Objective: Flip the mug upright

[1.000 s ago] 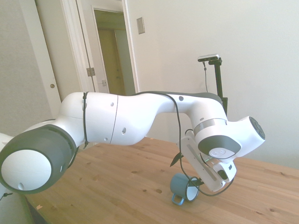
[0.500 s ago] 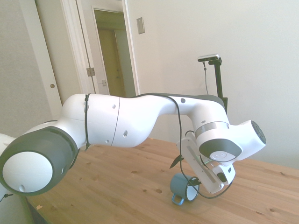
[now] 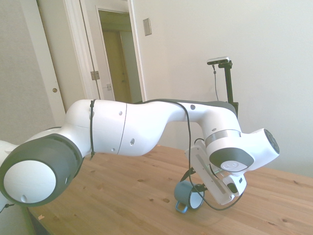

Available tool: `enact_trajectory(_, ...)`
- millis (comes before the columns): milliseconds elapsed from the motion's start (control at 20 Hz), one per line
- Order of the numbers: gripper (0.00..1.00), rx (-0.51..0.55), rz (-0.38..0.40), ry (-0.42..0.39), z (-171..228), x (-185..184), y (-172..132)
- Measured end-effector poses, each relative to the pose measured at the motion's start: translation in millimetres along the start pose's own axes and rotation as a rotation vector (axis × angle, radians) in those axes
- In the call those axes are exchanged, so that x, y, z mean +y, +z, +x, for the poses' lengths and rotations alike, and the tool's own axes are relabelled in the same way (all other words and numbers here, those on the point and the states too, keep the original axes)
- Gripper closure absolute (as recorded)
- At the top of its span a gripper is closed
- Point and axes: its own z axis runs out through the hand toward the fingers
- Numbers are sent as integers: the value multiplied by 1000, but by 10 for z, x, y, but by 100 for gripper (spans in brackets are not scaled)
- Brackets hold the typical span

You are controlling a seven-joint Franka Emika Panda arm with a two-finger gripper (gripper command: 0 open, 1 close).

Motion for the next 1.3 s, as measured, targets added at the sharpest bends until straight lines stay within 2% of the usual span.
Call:
enact_trajectory(600,100,13,-14,-3,-14,-27,-45)
enact_trajectory(750,100,48,-41,-6,-54,-66,-113)
enact_trajectory(1000,100,191,-109,-30,-291,-292,-282)
enact_trajectory(1300,100,466,-240,-50,-695,-558,-217)
